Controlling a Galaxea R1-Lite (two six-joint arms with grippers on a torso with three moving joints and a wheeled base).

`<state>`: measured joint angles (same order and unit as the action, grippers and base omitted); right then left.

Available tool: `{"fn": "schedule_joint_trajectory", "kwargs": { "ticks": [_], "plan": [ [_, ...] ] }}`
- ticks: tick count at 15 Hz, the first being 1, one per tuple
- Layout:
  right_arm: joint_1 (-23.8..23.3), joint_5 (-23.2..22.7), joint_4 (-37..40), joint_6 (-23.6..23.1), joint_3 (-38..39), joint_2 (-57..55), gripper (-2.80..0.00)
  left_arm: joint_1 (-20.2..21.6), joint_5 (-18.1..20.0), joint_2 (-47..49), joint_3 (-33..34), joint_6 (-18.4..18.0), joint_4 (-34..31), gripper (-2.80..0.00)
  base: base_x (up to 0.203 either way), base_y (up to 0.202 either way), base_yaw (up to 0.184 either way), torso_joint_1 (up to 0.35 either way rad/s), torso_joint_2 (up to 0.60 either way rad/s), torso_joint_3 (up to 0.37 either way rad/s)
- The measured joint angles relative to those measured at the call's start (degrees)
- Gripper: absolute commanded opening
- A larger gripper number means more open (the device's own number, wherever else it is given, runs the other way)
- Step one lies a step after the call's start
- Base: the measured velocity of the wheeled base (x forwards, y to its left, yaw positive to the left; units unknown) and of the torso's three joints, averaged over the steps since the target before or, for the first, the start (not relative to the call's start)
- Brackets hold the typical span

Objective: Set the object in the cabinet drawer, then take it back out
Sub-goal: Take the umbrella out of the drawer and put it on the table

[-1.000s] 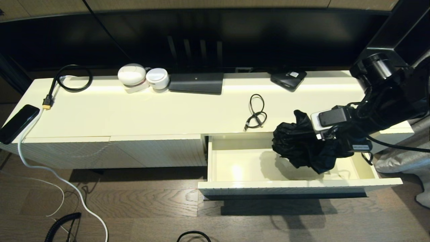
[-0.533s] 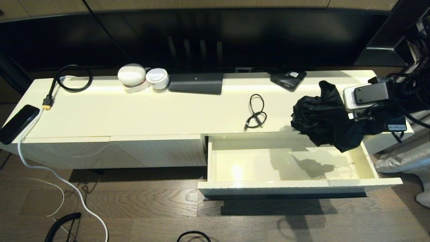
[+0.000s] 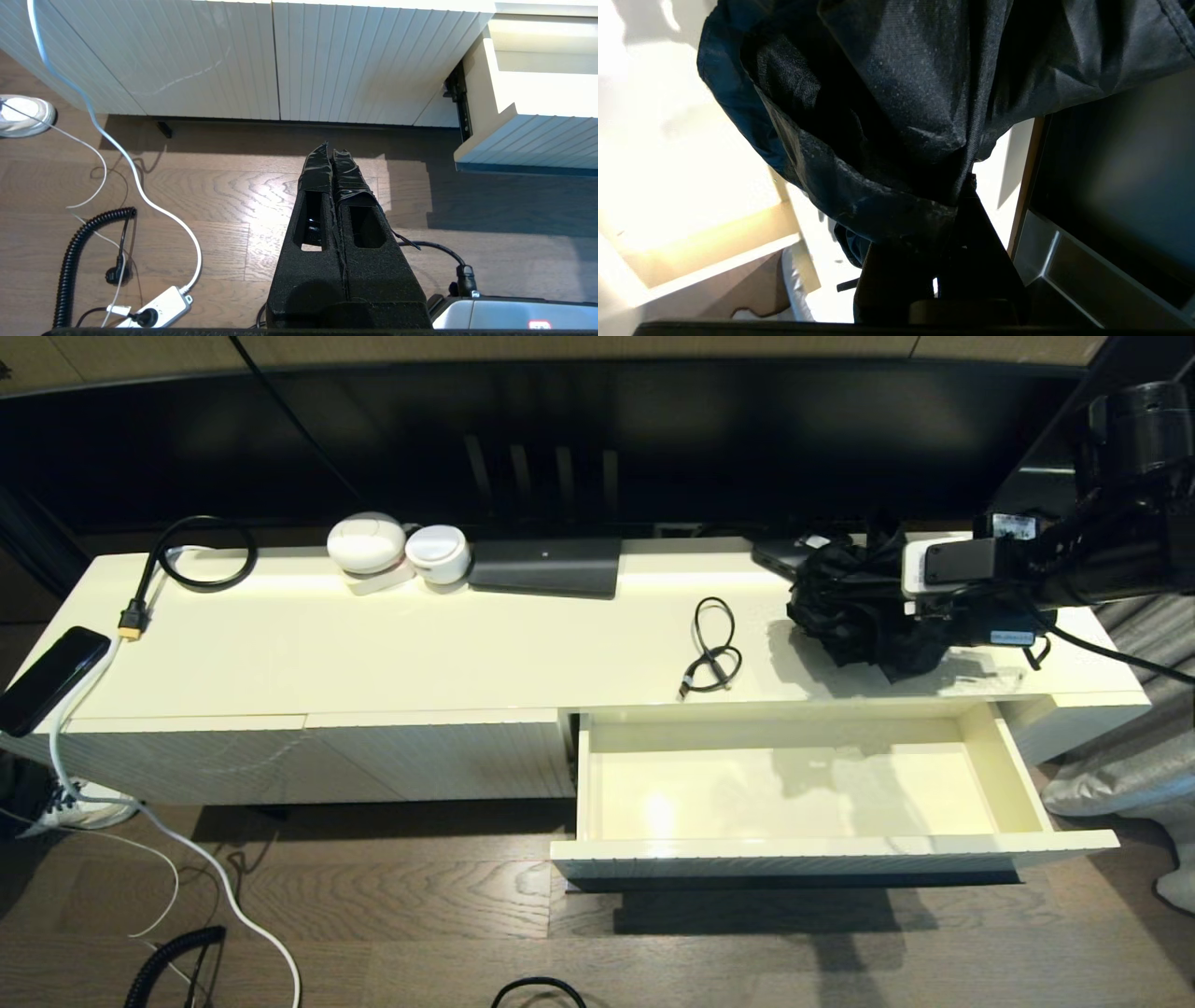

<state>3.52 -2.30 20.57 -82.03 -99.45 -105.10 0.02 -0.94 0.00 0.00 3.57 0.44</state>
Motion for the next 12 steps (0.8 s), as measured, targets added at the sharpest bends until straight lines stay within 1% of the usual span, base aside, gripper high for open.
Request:
{"fn": "schedule_joint_trajectory", "kwargs": {
  "ticks": [2,4,5,9,12],
  "plan": [
    [-0.3,-0.47,-3.09,-0.05,-1.96,-3.52,-2.8,0.0,-0.02,0.0,0.0,0.0,-0.02,-2.8,0.0,0.0,0.0,0.0,0.0,0.0],
    [-0.35,-0.56,-4.19,-0.14,-3.11,-6.2,-2.8,0.0,0.0,0.0,0.0,0.0,0.0,-2.8,0.0,0.0,0.0,0.0,0.0,0.0],
    [-0.36,-0.54,-5.36,-0.11,-3.19,-7.2,0.0,0.01,0.01,0.0,0.0,-0.01,0.0,-2.8,0.0,0.0,0.0,0.0,0.0,0.0],
    [0.06,-0.3,-6.05,1.11,-1.84,-8.1,0.0,0.02,0.0,0.0,0.0,0.0,-0.02,-2.8,0.0,0.0,0.0,0.0,0.0,0.0],
    [0.88,-0.39,-3.89,1.64,-1.26,-6.4,0.0,0.01,0.01,0.0,0.0,-0.02,0.0,-2.8,0.0,0.0,0.0,0.0,0.0,0.0]
  ]
}}
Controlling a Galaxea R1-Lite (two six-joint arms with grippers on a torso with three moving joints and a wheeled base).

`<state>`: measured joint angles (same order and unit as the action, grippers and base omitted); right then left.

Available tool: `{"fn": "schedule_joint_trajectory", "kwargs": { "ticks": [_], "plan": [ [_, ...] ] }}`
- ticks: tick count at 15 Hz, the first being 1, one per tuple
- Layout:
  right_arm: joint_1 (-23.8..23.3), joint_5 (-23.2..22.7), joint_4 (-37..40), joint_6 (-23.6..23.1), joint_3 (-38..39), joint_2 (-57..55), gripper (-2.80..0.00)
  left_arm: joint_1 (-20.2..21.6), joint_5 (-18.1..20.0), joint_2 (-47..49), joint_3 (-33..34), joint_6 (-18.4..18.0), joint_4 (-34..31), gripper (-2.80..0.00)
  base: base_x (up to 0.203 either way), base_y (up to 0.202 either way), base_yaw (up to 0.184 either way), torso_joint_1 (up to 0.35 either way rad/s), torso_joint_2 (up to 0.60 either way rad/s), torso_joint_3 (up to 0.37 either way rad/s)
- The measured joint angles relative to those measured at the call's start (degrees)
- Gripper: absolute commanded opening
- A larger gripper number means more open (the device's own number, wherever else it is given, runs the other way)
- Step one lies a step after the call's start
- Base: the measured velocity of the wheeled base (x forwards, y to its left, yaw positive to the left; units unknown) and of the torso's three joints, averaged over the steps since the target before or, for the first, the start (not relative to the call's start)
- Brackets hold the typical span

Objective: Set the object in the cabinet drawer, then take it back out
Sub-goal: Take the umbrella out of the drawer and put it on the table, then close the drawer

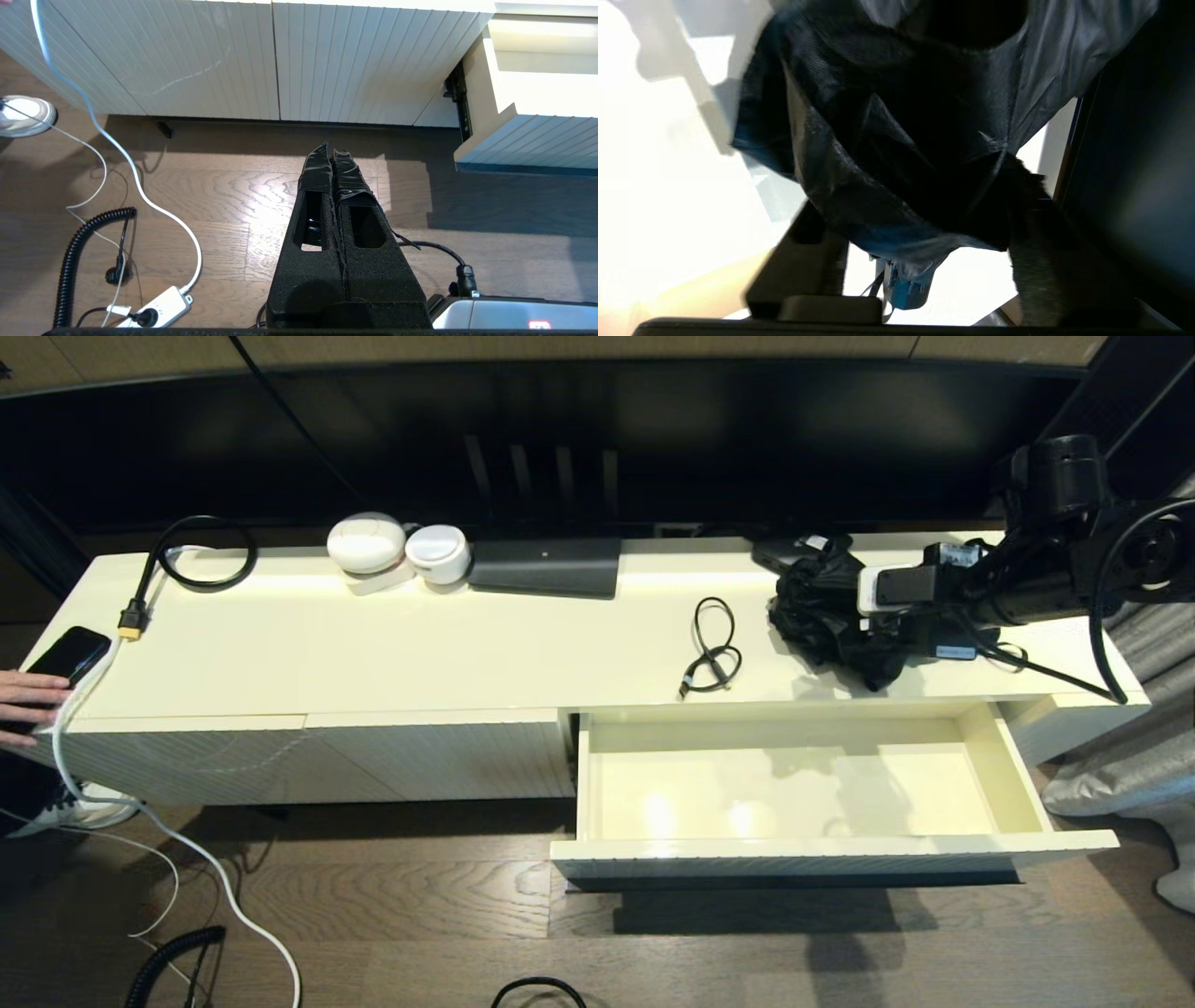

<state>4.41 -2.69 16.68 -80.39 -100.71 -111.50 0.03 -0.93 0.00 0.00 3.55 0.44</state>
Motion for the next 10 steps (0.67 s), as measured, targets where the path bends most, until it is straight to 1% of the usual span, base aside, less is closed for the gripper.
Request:
{"fn": "schedule_joint_trajectory", "kwargs": {
  "ticks": [2,4,8,9,10],
  "plan": [
    [0.63,0.0,3.01,0.1,1.84,3.44,0.0,0.01,-0.01,0.0,0.0,0.02,0.0,-2.8,0.0,0.0,0.0,0.0,0.0,0.0],
    [1.47,-0.05,6.45,0.08,5.71,8.29,0.0,-0.01,-0.01,0.0,0.0,0.0,-0.02,-2.8,0.0,0.0,0.0,0.0,0.0,0.0],
    [4.09,-0.09,10.96,0.76,20.26,21.56,0.0,0.02,0.0,0.0,0.0,0.02,0.0,-2.8,0.0,0.0,0.0,0.0,0.0,0.0],
    [5.34,-0.09,11.8,1.86,24.1,24.99,-2.8,-0.01,-0.01,0.0,0.0,0.02,0.0,-2.8,0.0,0.0,0.0,0.0,0.0,0.0],
    [7.14,-0.07,12.57,3.48,28.18,28.41,-2.8,-0.01,-0.02,0.0,0.0,0.01,-0.02,-2.8,0.0,0.0,0.0,0.0,0.0,0.0]
  ]
}}
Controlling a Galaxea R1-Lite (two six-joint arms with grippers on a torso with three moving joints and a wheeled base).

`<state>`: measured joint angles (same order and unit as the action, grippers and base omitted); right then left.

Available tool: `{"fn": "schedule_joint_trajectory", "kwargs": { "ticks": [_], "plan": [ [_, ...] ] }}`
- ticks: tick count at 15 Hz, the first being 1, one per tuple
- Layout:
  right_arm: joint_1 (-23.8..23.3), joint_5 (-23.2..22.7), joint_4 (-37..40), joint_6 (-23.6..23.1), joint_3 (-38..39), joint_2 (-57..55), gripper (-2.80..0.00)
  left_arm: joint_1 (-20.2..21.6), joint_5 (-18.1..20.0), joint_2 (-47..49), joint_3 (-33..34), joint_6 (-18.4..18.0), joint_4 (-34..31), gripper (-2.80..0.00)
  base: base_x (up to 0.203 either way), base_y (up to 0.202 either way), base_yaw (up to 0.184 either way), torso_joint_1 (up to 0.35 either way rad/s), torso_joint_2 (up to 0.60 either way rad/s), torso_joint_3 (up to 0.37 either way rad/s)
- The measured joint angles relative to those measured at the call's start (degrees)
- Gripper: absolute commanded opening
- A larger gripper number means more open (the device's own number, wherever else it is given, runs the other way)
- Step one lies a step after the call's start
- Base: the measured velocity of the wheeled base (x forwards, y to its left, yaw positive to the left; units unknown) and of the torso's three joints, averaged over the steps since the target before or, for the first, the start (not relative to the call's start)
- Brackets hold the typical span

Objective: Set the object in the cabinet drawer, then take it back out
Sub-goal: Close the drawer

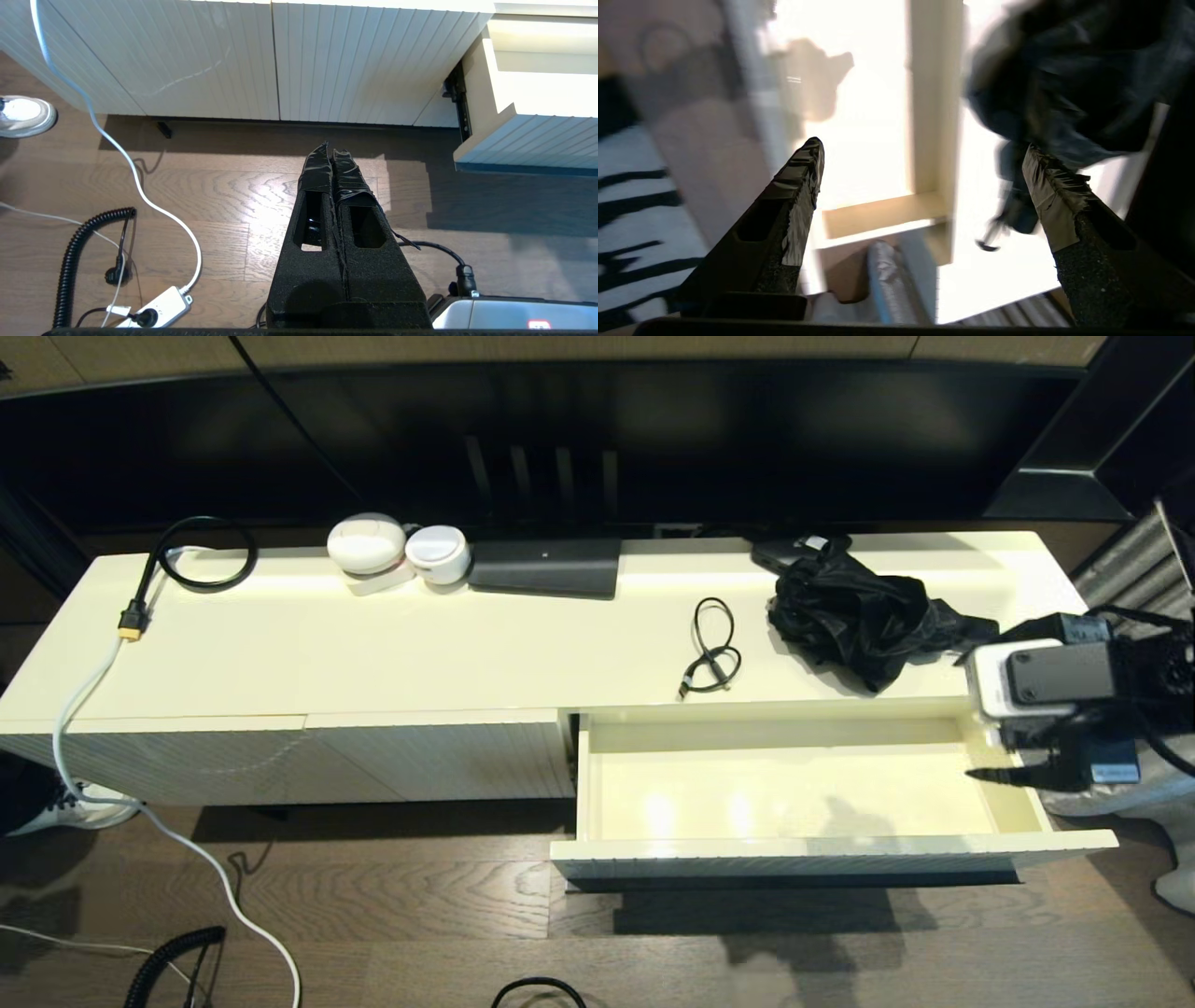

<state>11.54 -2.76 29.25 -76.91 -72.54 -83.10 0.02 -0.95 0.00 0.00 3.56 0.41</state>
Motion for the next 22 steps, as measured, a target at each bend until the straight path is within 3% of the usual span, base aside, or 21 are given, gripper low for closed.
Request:
{"fn": "schedule_joint_trajectory", "kwargs": {
  "ticks": [6,12,18,22],
  "plan": [
    [8.31,0.01,0.59,9.29,19.81,14.98,-2.8,0.0,0.01,0.0,0.0,-0.01,0.0,-2.8,0.0,0.0,0.0,0.0,0.0,0.0],
    [10.67,-0.06,-3.29,17.68,34.98,20.2,-2.8,0.0,0.01,0.0,0.0,0.0,0.0,-2.8,0.0,0.0,0.0,0.0,0.0,0.0],
    [10.83,-0.08,-19.32,19.25,43.44,11.94,-2.8,0.0,0.01,0.0,0.0,0.0,0.0,-2.8,0.0,0.0,0.0,0.0,0.0,0.0],
    [10.78,0.46,-36.45,20.28,49.37,1.12,-2.8,0.05,0.01,0.0,0.0,-0.01,0.01,-2.8,0.0,0.0,0.0,0.0,0.0,0.0]
  ]
}}
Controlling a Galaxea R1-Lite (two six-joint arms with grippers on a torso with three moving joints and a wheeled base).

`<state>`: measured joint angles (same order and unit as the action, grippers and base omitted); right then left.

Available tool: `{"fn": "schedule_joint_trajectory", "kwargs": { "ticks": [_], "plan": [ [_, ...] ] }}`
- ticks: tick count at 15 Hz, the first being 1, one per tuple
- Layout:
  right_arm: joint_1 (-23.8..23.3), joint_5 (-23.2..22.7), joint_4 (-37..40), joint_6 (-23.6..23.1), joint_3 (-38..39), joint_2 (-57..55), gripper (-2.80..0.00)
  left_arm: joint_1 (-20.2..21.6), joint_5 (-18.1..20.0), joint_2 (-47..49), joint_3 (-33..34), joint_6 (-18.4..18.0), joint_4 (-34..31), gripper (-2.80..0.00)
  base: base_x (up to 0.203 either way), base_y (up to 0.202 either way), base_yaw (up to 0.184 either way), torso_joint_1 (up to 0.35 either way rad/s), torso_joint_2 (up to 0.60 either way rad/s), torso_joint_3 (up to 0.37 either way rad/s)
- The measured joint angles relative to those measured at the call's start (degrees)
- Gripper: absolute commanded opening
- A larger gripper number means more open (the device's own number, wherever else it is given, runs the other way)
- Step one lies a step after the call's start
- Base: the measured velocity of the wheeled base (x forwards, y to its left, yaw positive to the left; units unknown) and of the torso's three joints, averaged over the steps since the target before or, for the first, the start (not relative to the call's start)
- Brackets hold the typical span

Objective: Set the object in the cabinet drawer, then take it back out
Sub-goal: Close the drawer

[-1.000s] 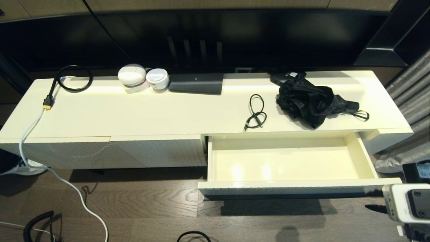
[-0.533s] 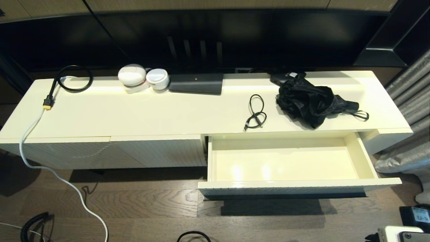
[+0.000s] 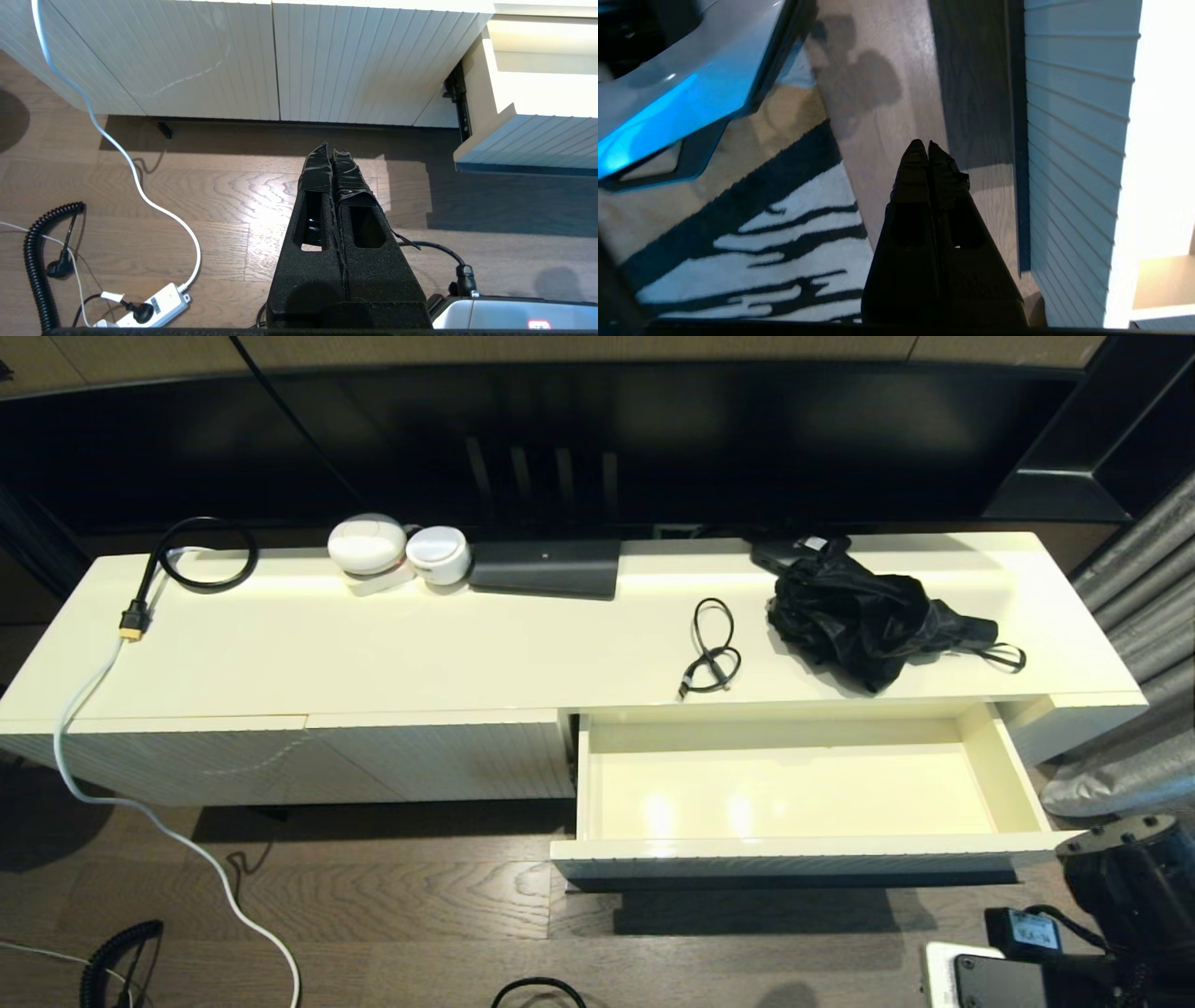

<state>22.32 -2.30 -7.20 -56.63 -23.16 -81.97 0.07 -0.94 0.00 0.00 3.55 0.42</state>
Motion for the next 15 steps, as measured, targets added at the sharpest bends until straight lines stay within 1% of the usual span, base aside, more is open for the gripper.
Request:
{"fn": "schedule_joint_trajectory", "kwargs": {
  "ticks": [2,4,8,15],
  "plan": [
    [0.02,0.98,-8.33,0.54,1.79,-5.19,-2.8,-0.05,0.0,0.0,0.0,-0.02,-0.01,-2.8,0.0,0.0,0.0,0.0,0.0,0.0],
    [0.05,3.73,-14.36,0.65,3.23,-8.98,-2.8,-0.05,0.0,0.0,0.0,0.01,-0.01,-2.8,0.0,0.0,0.0,0.0,0.0,0.0],
    [0.06,8.05,-19.03,0.61,3.17,-11.75,-2.8,-0.05,0.0,0.0,0.0,0.02,-0.01,-2.8,0.0,0.0,0.0,0.0,0.0,0.0],
    [-0.11,8.72,-27.87,0.93,2.85,-15.35,-2.8,-0.05,0.0,0.0,0.0,0.02,-0.01,-2.8,0.0,0.0,0.0,0.0,0.0,0.0]
  ]
}}
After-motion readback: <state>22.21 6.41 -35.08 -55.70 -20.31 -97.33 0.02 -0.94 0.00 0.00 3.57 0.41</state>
